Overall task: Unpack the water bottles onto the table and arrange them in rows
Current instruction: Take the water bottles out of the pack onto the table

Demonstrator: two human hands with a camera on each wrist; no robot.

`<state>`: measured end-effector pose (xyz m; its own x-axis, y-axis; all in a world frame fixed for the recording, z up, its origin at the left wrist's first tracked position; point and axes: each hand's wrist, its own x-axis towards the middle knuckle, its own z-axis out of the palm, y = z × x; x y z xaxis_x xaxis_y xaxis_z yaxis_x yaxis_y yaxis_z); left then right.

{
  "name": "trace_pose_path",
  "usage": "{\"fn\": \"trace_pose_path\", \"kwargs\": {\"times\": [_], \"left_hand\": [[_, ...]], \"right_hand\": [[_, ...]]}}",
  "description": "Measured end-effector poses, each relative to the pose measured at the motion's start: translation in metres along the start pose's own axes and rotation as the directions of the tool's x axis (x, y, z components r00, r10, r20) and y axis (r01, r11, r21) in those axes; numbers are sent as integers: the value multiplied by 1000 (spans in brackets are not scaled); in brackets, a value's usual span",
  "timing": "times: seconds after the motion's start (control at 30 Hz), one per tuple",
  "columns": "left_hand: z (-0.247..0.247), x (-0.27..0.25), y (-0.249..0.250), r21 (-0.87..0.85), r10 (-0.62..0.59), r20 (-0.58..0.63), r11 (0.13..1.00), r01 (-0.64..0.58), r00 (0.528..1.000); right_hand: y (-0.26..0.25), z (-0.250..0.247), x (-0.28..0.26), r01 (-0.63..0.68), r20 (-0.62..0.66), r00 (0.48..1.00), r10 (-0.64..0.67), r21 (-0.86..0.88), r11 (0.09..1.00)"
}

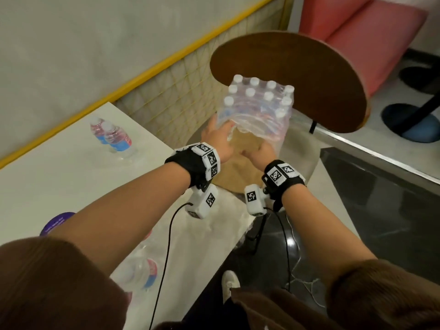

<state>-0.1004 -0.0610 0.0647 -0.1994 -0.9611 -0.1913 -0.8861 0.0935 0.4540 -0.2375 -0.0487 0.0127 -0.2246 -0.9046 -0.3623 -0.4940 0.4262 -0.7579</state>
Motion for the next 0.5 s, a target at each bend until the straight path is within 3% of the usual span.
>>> {"fn": "trace_pose_path", "kwargs": {"times": [0.1,0.3,0.5], "left_hand": [[1,11,2,-14,118,-1,993,-118,993],[-6,28,1,24,183,-41,983,-182,982],[-8,34,-12,49,213,99,975,-219,972]], "right_hand": [[-4,-5,20,-99,-50,993,105,106,989],[-6,-13,47,-259,51,966,255,278,925],[11,-23,48,-314,40,948,316,280,907]]}}
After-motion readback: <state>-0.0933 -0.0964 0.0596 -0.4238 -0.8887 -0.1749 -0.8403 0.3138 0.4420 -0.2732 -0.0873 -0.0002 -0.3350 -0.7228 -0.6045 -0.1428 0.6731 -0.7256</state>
